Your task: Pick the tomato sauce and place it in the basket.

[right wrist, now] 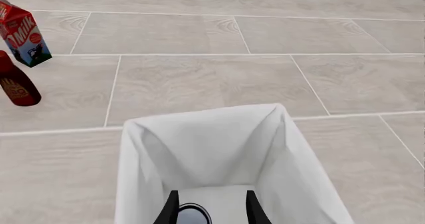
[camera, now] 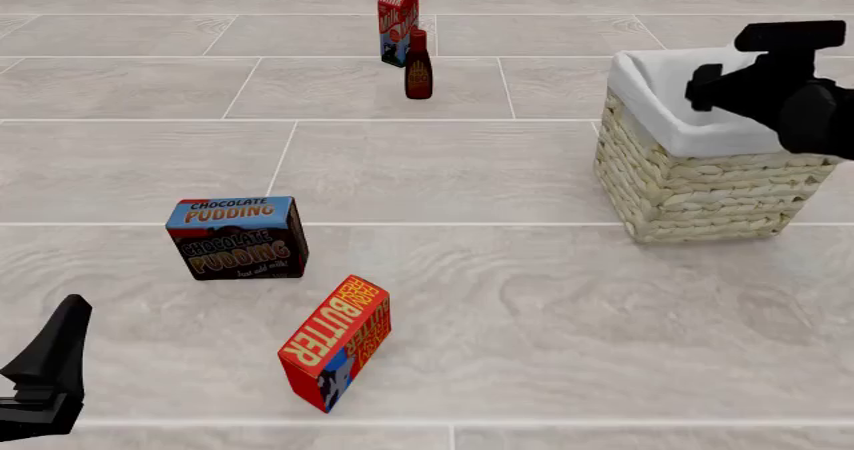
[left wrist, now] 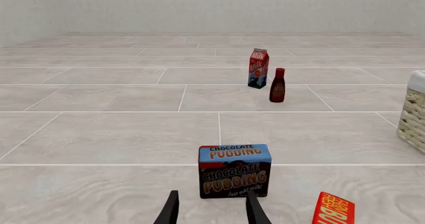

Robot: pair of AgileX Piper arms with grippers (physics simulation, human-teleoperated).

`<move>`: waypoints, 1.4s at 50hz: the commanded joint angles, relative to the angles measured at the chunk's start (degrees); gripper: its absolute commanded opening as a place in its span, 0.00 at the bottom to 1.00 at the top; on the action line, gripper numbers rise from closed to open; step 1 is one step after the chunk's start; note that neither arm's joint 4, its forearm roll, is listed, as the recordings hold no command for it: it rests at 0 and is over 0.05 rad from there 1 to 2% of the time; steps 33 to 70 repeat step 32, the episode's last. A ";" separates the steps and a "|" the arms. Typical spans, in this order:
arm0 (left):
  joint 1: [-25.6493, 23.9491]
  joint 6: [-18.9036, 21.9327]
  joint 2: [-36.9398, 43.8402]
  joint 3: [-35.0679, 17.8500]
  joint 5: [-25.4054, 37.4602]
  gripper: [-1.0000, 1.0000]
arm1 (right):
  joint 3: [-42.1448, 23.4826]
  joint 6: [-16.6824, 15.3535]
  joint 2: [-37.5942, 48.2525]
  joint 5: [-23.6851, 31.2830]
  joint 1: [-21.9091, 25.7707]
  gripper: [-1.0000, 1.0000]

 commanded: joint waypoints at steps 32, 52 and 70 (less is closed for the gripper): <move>0.00 0.00 0.00 0.00 0.00 1.00 | 10.26 1.27 -28.45 3.75 3.21 1.00; 0.00 0.00 0.00 0.00 0.00 1.00 | 10.26 1.27 -28.45 3.75 3.21 1.00; 0.00 0.00 0.00 0.00 0.00 1.00 | 10.26 1.27 -28.45 3.75 3.21 1.00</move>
